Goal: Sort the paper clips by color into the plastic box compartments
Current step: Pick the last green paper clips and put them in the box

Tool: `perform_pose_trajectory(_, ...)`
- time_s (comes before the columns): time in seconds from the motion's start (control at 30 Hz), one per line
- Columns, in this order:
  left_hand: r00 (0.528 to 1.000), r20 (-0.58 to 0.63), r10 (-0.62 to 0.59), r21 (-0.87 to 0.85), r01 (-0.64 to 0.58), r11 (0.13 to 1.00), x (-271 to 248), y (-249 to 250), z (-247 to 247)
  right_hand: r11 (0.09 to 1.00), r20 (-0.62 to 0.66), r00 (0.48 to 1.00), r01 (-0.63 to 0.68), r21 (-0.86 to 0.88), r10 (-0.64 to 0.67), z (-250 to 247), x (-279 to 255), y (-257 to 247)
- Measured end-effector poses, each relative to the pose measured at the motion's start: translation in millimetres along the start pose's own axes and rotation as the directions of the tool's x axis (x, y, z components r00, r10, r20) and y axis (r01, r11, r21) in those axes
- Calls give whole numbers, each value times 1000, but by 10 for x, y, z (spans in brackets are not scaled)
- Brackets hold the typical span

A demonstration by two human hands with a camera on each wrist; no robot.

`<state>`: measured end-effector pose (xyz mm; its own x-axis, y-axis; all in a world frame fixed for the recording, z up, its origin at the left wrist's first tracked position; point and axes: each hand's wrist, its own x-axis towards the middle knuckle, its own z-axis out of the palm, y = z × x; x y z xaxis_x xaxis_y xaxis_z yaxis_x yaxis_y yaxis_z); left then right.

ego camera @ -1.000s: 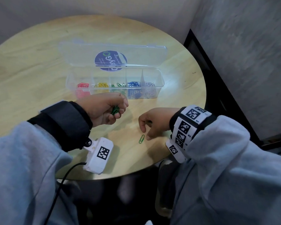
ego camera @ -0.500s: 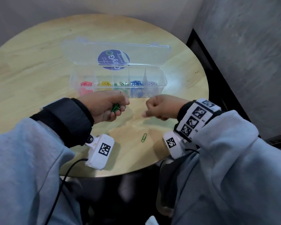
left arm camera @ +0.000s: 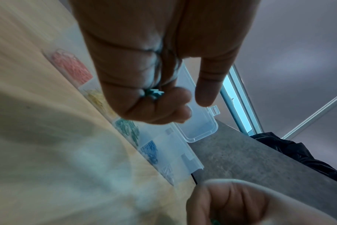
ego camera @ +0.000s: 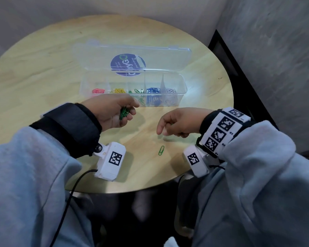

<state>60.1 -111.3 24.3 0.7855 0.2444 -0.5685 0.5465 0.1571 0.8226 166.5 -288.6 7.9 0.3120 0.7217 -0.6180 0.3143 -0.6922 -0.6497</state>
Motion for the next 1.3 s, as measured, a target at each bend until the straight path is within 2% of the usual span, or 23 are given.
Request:
perform_pose_trajectory(0.13, 999, -30, 21, -83, -23, 996, 23, 22, -29, 953, 92, 996, 18, -303, 11, 145, 38, -81)
perform_pose_trajectory(0.2, 998, -52, 39, -140, -46, 989, 34, 45, -57, 913, 95, 995, 8, -407, 34, 221, 53, -89)
perform_pose_trajectory(0.33, 994, -89, 67, -239, -87, 967, 55, 118, -118, 840, 70, 997, 6, -543, 37, 284, 83, -115)
perform_pose_trajectory(0.43, 989, -116, 95, -325, -128, 937, 73, 176, -157, 834, 43, 999, -4, -551, 33, 281, 84, -120)
perform_pose_trajectory(0.53, 985, -117, 124, -385, -160, 909, 106, 223, -162, 911, 22, 999, -33, -411, 47, 214, 53, -97)
perform_pose_trajectory(0.67, 986, -89, 142, -415, -167, 895, 199, 274, -111, 997, 16, 999, -49, -60, 50, 62, 29, -118)
perform_pose_trajectory(0.83, 977, -24, 214, -466, -200, 862, 257, 331, -49, 987, -10, 999, -44, 156, 46, -6, 57, -73)
perform_pose_trajectory(0.97, 973, -51, 226, -466, -223, 856, 212, 362, 11, 949, -10, 1000, -23, 313, 27, -54, 67, -64)
perform_pose_trajectory(1.03, 959, -95, 268, -384, -284, 879, 215, 351, -18, 914, -20, 999, -16, 404, 26, -87, 64, -62)
perform_pose_trajectory(1.07, 942, -141, 303, -276, -332, 902, 215, 349, -60, 894, -32, 999, -13, 448, 30, -100, 61, -65)
perform_pose_trajectory(1.1, 914, -197, 355, -93, -378, 921, 194, 357, -115, 871, -49, 998, -8, 491, 37, -114, 56, -68)
perform_pose_trajectory(1.13, 874, -239, 423, 159, -395, 905, 168, 356, -193, 847, -71, 996, -1, 531, 46, -128, 53, -72)
perform_pose_trajectory(1.17, 840, -245, 485, 432, -353, 830, 140, 342, -282, 821, -93, 994, 7, 570, 57, -141, 50, -78)
perform_pose_trajectory(1.2, 830, -230, 509, 666, -247, 704, 116, 315, -370, 793, -115, 991, 16, 610, 69, -154, 46, -89)
perform_pose_trajectory(1.23, 840, -216, 498, 823, -118, 556, 94, 278, -448, 760, -137, 987, 26, 649, 82, -164, 42, -103)
perform_pose_trajectory(1.27, 856, -210, 472, 908, -8, 420, 79, 231, -509, 723, -156, 983, 39, 690, 96, -173, 41, -120)
perform_pose_trajectory(1.3, 871, -210, 444, 944, 62, 324, 64, 178, -547, 681, -171, 980, 55, 730, 105, -181, 43, -145)
